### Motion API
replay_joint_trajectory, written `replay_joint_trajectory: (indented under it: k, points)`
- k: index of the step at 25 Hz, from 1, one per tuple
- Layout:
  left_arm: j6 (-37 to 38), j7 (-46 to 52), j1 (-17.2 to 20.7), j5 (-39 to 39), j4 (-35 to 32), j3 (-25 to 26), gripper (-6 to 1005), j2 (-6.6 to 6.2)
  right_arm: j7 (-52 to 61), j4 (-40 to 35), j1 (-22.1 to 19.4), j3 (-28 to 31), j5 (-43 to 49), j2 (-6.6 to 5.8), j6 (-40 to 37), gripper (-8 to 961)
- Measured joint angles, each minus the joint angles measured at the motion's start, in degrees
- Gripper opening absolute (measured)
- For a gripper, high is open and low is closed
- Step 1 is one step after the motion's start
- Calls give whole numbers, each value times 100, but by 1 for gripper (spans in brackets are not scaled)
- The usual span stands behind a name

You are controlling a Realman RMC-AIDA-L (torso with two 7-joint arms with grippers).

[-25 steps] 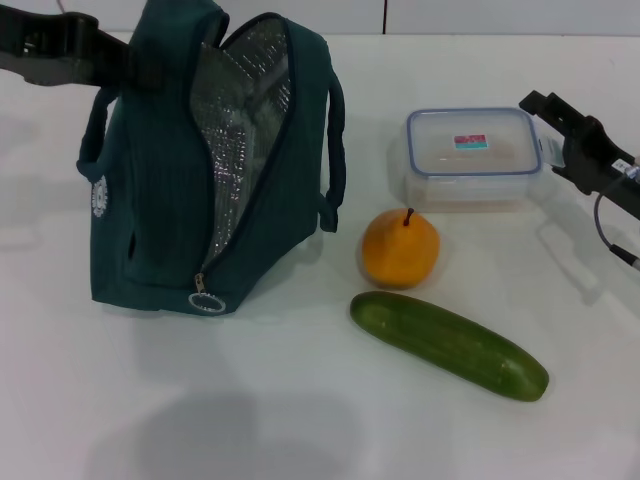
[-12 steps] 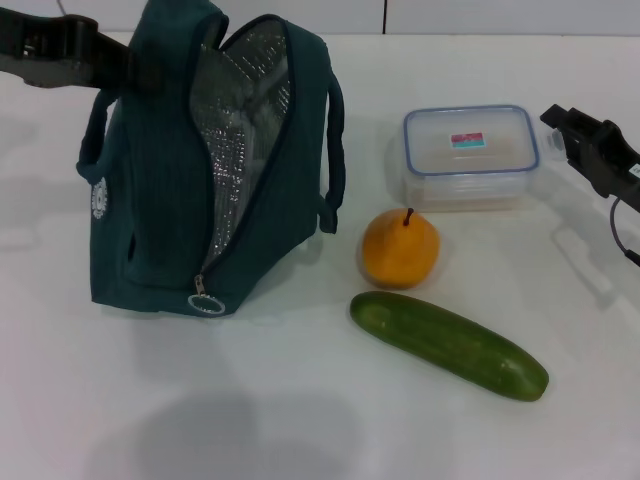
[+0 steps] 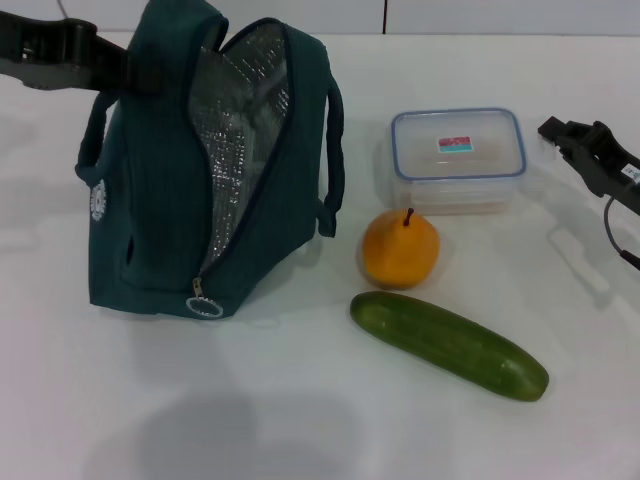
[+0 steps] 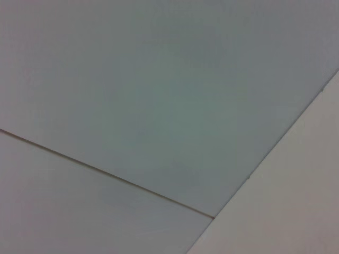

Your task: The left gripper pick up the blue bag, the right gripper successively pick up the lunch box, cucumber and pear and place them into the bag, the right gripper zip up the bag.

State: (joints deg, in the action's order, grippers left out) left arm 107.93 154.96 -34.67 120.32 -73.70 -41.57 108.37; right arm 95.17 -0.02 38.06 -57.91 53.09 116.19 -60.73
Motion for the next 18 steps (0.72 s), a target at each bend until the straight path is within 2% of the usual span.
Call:
replay_joint_trajectory:
  k: [6, 18]
  points:
    - [0, -1, 4, 0, -1, 0, 44, 0, -139, 0, -53, -1, 0, 0, -53, 27]
    - [4, -1, -25, 0, 18, 0, 44, 22, -257, 56, -309, 24, -7, 0, -459, 56]
